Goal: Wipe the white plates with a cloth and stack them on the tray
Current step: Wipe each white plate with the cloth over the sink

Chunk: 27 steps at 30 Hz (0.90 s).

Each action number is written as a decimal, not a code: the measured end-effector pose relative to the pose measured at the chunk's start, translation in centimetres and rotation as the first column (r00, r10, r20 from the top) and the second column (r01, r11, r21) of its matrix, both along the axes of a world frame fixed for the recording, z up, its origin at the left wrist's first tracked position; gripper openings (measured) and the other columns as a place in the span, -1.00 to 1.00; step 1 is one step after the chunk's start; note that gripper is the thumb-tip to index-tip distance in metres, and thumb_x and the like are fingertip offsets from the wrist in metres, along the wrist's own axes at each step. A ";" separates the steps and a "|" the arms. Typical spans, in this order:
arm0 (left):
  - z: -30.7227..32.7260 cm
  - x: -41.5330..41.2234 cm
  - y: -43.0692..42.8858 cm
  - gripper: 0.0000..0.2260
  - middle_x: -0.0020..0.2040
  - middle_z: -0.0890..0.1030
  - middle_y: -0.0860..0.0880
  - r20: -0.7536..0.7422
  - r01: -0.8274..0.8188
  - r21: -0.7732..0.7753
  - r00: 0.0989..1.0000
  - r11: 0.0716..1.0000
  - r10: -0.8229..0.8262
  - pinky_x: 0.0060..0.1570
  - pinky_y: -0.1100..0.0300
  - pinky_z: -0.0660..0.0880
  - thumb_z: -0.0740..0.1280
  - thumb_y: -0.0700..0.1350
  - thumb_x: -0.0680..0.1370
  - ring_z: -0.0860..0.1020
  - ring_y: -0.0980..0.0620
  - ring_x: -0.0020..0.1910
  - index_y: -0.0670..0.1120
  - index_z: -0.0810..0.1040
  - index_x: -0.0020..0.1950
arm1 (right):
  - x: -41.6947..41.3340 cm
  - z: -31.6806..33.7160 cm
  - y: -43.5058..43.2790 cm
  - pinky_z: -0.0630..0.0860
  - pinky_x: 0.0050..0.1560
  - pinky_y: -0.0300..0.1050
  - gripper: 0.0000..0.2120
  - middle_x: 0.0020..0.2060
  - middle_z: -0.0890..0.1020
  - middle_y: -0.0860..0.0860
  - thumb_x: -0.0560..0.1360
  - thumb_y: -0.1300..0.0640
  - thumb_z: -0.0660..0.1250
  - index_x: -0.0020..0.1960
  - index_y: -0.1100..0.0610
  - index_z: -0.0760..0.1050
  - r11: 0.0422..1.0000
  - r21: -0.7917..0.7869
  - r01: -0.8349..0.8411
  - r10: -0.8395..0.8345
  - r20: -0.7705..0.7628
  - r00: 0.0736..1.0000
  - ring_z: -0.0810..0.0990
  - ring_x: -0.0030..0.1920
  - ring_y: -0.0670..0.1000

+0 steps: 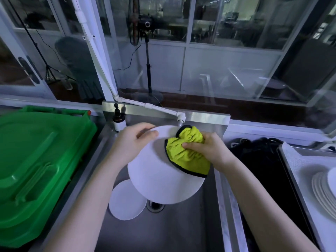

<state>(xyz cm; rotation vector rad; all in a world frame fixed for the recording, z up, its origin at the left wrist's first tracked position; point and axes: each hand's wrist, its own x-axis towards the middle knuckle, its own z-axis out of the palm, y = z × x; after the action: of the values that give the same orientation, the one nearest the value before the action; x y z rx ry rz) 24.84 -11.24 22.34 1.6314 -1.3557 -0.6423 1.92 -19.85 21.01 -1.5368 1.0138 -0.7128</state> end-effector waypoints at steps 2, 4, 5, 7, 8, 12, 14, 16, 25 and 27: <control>-1.0 -0.5 1.2 -0.94 -0.12 0.68 0.31 -0.256 -0.269 -0.033 0.933 0.963 0.252 -0.01 0.28 0.47 0.44 -0.03 0.56 0.62 0.30 -0.04 0.13 0.66 0.01 | -0.2 -1.4 0.7 0.65 -0.01 0.07 -0.84 -0.11 0.73 0.16 0.40 0.24 0.51 -0.02 0.22 0.66 0.958 0.211 0.196 -0.241 0.215 0.946 0.72 -0.09 0.15; -2.5 -2.7 2.3 -0.82 -0.10 0.67 0.32 -0.472 -0.428 0.066 0.782 0.901 0.406 -0.02 0.18 0.50 0.41 0.12 0.49 0.63 0.21 0.05 0.13 0.62 0.05 | 0.4 -2.9 2.0 0.67 -0.17 0.00 -0.84 -0.11 0.73 0.18 0.44 0.26 0.47 0.01 0.25 0.64 0.847 0.454 0.276 -0.456 0.354 0.817 0.73 -0.13 0.14; -3.2 -3.9 2.5 -0.70 -0.07 0.68 0.28 -0.566 -0.429 0.139 0.705 0.893 0.427 -0.02 0.10 0.55 0.38 0.18 0.43 0.64 0.11 0.08 0.11 0.60 0.11 | 1.0 -3.5 2.8 0.66 -0.23 -0.04 -0.86 -0.11 0.73 0.17 0.46 0.25 0.46 0.01 0.24 0.63 0.794 0.547 0.263 -0.520 0.387 0.762 0.73 -0.14 0.12; -4.4 -5.5 2.6 -0.53 0.03 0.72 0.15 -0.746 -0.395 0.243 0.507 0.886 0.431 -0.08 0.02 0.64 0.41 0.21 0.38 0.69 0.02 0.04 0.05 0.58 0.23 | 1.8 -4.6 4.2 0.65 -0.28 -0.06 -0.86 -0.10 0.73 0.17 0.48 0.23 0.43 0.04 0.23 0.61 0.735 0.643 0.216 -0.569 0.412 0.711 0.73 -0.13 0.12; -4.7 -5.6 2.5 -0.51 0.04 0.74 0.08 -0.777 -0.383 0.259 0.463 0.887 0.427 -0.17 0.04 0.66 0.44 0.19 0.38 0.71 0.03 -0.01 0.01 0.58 0.23 | 2.0 -4.9 4.6 0.65 -0.27 -0.05 -0.84 -0.08 0.73 0.17 0.48 0.23 0.43 0.05 0.23 0.61 0.727 0.657 0.201 -0.568 0.410 0.714 0.73 -0.12 0.12; -4.7 -2.6 2.6 -0.56 -0.03 0.75 -0.01 -0.608 -0.286 0.259 0.694 0.923 0.386 0.00 -0.18 0.66 0.45 0.26 0.27 0.72 -0.08 -0.03 0.04 0.71 0.01 | 0.1 -3.8 3.1 0.66 -0.06 0.03 -0.62 -0.02 0.70 0.23 0.34 0.21 0.49 0.12 0.32 0.58 0.850 0.512 0.124 -0.347 0.365 0.864 0.71 -0.04 0.19; -3.7 -0.4 2.5 -0.63 -0.07 0.76 -0.01 -0.528 -0.155 0.208 0.813 0.966 0.244 -0.01 -0.16 0.65 0.44 0.28 0.25 0.72 -0.10 -0.01 0.10 0.73 -0.08 | -1.0 -2.1 1.5 0.64 -0.01 0.06 -0.51 -0.03 0.71 0.22 0.25 0.16 0.54 0.12 0.35 0.58 0.931 0.361 0.054 -0.159 0.268 0.950 0.70 -0.01 0.22; -2.3 1.4 1.7 -0.52 -0.08 0.76 -0.02 -0.358 -0.005 0.202 0.930 0.979 0.078 0.02 -0.08 0.64 0.42 0.31 0.24 0.72 -0.09 -0.02 0.00 0.72 -0.05 | -1.3 -0.3 0.0 0.63 0.02 0.04 -0.60 -0.05 0.72 0.17 0.27 0.15 0.57 0.06 0.26 0.62 0.979 0.202 -0.013 -0.016 0.140 0.990 0.70 -0.01 0.18; -1.0 1.4 0.3 -0.69 -0.15 0.68 0.01 -0.296 -0.063 0.087 0.951 0.994 0.086 -0.11 0.08 0.43 0.44 0.19 0.36 0.57 0.04 -0.15 0.01 0.71 -0.05 | 0.5 0.0 -1.1 0.64 -0.16 -0.16 -0.87 -0.16 0.74 0.08 0.38 0.22 0.54 -0.08 0.16 0.67 0.997 0.053 -0.058 0.058 -0.005 0.998 0.73 -0.14 0.06; -2.5 0.6 1.1 -0.82 -0.05 0.71 0.19 -0.473 -0.301 0.029 0.836 0.953 0.278 0.02 0.09 0.49 0.41 0.16 0.42 0.62 0.16 -0.06 0.19 0.70 -0.04 | 0.4 -1.5 -0.4 0.65 -0.15 -0.08 -0.89 -0.10 0.73 0.17 0.41 0.25 0.51 -0.07 0.20 0.66 0.969 0.213 0.123 -0.164 0.185 0.969 0.73 -0.12 0.12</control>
<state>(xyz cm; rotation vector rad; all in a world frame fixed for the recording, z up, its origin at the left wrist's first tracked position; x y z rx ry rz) 25.44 -10.17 19.85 1.4744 -0.7420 -0.7565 2.33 -20.28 19.47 -1.2002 1.0179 -0.8242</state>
